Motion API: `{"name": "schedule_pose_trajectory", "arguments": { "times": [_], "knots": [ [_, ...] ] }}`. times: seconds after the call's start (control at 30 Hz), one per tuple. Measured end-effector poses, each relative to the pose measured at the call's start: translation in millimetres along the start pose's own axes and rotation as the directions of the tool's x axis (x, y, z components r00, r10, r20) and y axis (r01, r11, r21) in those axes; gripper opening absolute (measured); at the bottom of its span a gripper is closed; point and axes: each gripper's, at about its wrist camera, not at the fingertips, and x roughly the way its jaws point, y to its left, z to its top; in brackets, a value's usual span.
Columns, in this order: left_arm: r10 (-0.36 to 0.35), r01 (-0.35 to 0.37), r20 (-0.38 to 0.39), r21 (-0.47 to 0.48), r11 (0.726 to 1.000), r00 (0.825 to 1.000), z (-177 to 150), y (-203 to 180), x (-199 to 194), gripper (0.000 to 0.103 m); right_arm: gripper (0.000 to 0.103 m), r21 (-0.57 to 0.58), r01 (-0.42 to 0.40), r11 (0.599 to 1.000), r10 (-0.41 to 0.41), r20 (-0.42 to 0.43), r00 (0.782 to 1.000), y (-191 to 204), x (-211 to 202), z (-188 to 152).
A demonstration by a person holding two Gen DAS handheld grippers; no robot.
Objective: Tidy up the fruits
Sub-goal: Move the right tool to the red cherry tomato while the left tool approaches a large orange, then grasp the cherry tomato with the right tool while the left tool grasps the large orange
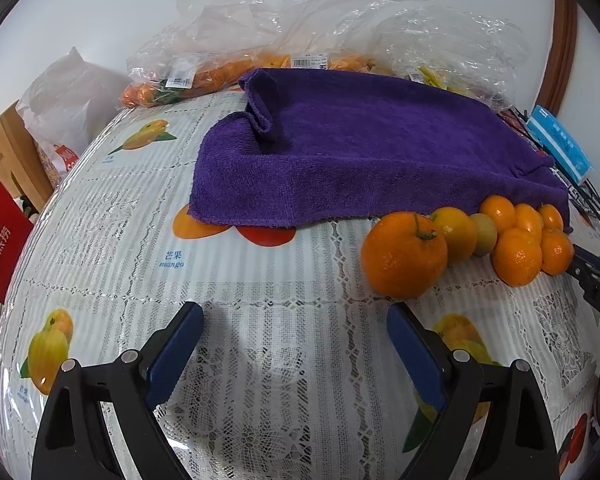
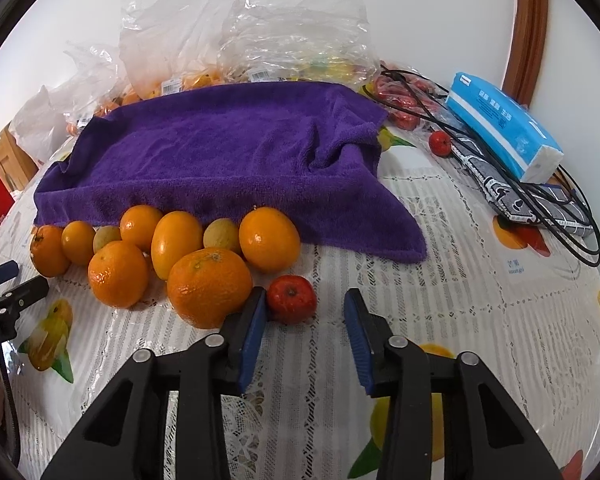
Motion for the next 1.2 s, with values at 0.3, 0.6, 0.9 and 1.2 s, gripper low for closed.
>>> {"name": "schedule_pose_trajectory", "arguments": {
  "times": [0.3,0.6,0.9,1.2],
  "knots": [
    [-0.065,0.065,0.009,0.004,0.998,0.998,-1.0,-6.5,-5.0,0.09,0.029,0.005,-0.006,1.0,0.006,0.001,1.0,0.0,1.5,2.1],
    [-0.09,0.09,0.012,0.027,0.996,0.996,9.8,-20.9,-0.6,0.075,0.025,0.022,-0.027,0.999,0.027,0.006,1.0,-3.5,-0.6,1.0],
    [-0.102,0.101,0.027,0.028,0.994,0.994,21.4,-33.4,8.5,0.062,0.025,0.036,-0.041,0.999,0.04,0.006,0.999,-4.9,-1.1,1.2],
    [-0.133,0.132,0.026,0.059,0.99,0.991,19.2,-36.5,3.4,0.042,0.025,0.039,-0.045,0.998,0.044,0.012,0.999,-5.8,-3.3,-0.6]
  ]
}}
